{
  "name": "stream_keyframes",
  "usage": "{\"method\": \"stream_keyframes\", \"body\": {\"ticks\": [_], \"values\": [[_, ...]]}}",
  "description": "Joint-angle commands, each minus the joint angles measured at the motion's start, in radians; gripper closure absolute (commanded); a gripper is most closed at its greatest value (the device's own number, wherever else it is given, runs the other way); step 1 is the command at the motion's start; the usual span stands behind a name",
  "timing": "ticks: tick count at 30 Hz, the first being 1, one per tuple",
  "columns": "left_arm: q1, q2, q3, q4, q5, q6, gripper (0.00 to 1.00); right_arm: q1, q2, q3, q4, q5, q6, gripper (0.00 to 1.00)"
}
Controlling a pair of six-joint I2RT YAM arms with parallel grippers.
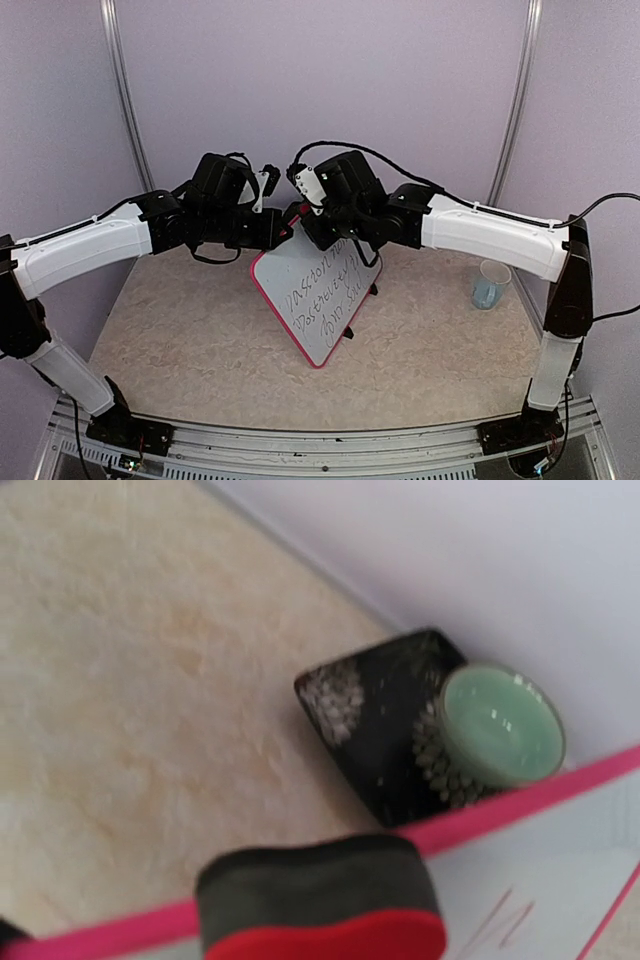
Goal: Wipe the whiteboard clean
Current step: Erase the whiteboard at the center of the board.
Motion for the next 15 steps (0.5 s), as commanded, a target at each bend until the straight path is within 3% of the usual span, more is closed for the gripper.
{"method": "stream_keyframes", "body": {"ticks": [1,15], "values": [[-0.031,-0.016,-0.011,-0.005,0.075,0.065,1.00,0.013,0.045,0.025,0.023,0.005,-0.013,0.71],[-0.036,-0.027,-0.012,0.009,0.075,0.074,1.00,-0.051,-0.011,-0.204,0.055,-0.020,0.063,0.72]]}}
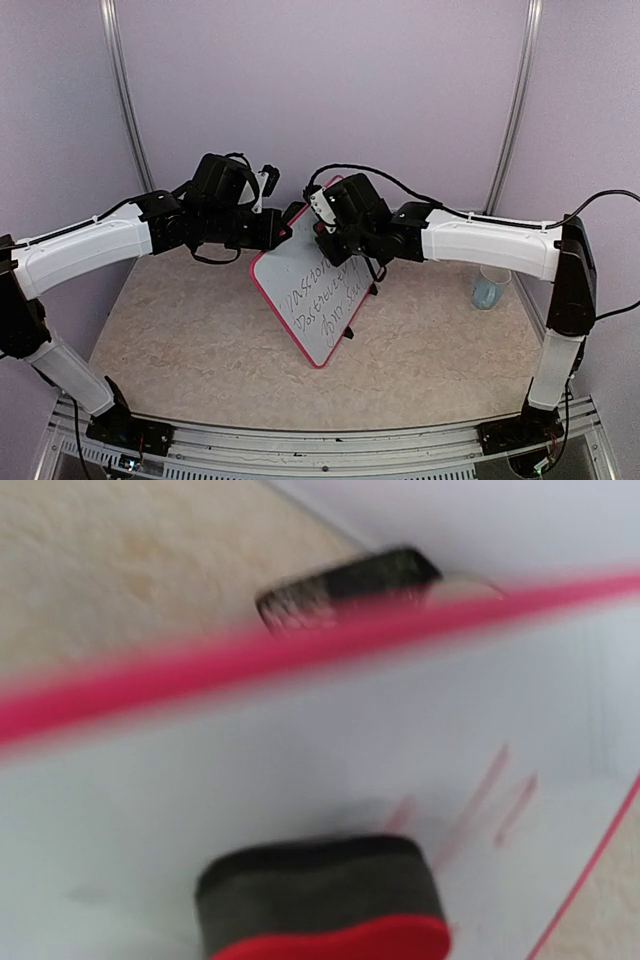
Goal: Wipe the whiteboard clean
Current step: Erase the whiteboard at the center of the board.
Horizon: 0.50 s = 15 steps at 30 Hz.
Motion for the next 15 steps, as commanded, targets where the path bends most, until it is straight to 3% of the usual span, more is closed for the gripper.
{"method": "stream_keyframes", "body": {"ticks": [1,15], "values": [[-0.036,-0.028,-0.009,0.011,0.086,0.075,1.00,-0.015,0.003,-0.058,0.001,-0.049,0.025,0.71],[-0.040,-0.031,-0.012,0.012,0.086,0.076,1.00,0.018,0.044,0.167,-0.049,-0.093,-0.031,0.71]]}}
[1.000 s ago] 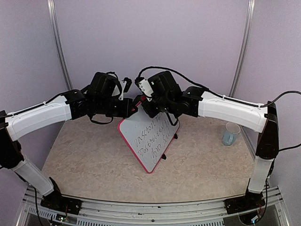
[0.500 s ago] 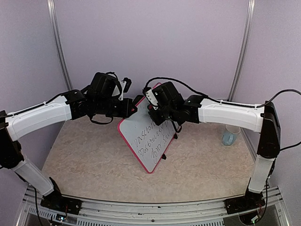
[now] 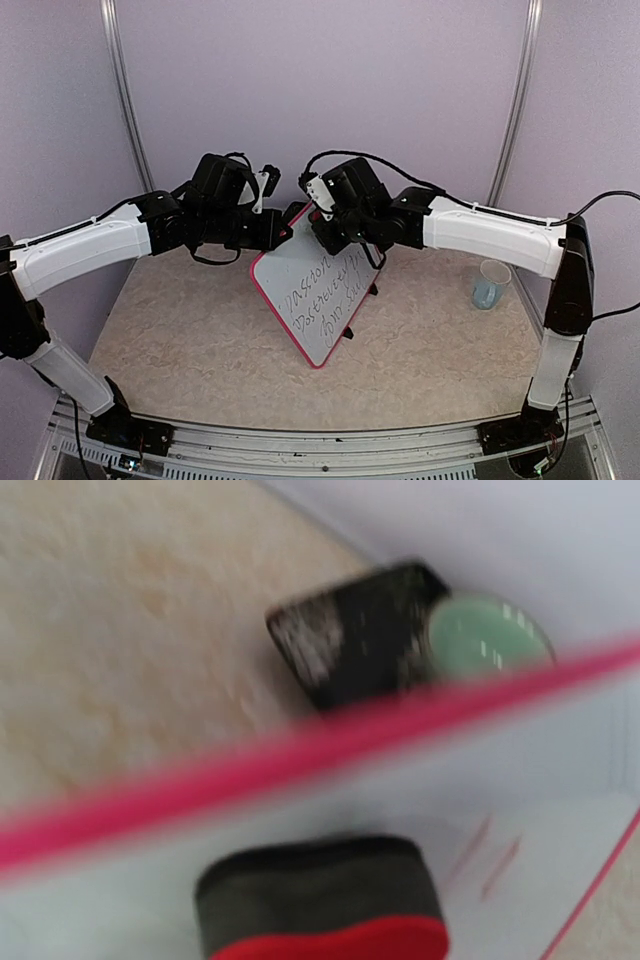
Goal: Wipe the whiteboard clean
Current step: Erase the whiteboard at the center of the board.
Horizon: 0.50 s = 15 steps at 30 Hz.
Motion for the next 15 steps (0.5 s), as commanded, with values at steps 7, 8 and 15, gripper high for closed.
{"method": "stream_keyframes", "body": {"ticks": [7,8,15], "values": [[-0.036,-0.024,-0.013,0.016,0.088,0.070,1.00,0.028,0.044,0.093,0.021,-0.028,-0.024,0.71],[-0.034,-0.024,-0.012,0.016,0.089,0.070,1.00,0.028,0.045,0.078,0.022,-0.028,-0.022,0.71],[-0.036,-0.016,-0.008,0.018,0.097,0.074,1.00,0.013,0.026,-0.041,0.040,-0.026,0.018,0.71]]}}
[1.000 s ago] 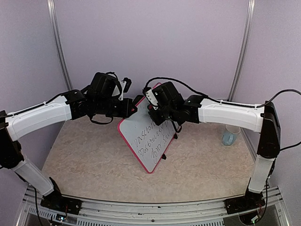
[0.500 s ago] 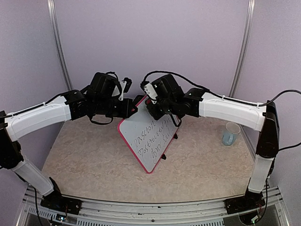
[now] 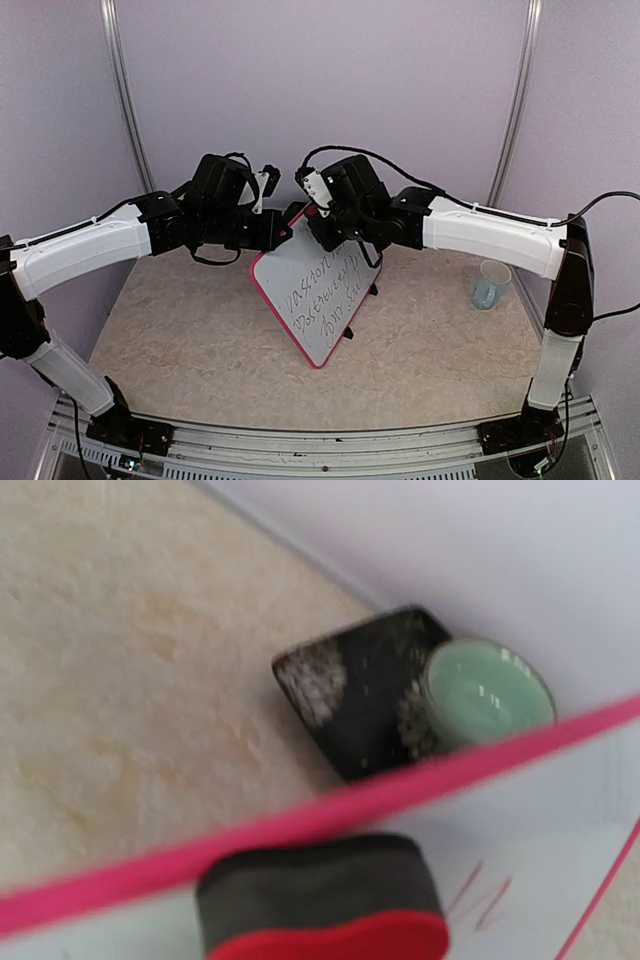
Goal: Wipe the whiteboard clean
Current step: Erase the whiteboard at the center of the board.
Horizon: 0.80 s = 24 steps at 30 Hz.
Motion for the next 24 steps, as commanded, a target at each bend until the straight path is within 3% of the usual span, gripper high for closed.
{"method": "stream_keyframes", "body": {"ticks": [1,8,24], "values": [[-0.033,-0.016,-0.005,0.016,0.101,0.072,1.00,-0.006,0.016,-0.094,-0.002,-0.025,0.036,0.71],[-0.035,-0.016,-0.002,0.014,0.101,0.072,1.00,-0.018,-0.006,-0.137,0.011,-0.045,0.046,0.71],[-0.042,-0.016,-0.006,0.015,0.106,0.077,1.00,-0.017,0.036,0.082,-0.038,-0.038,0.017,0.71]]}}
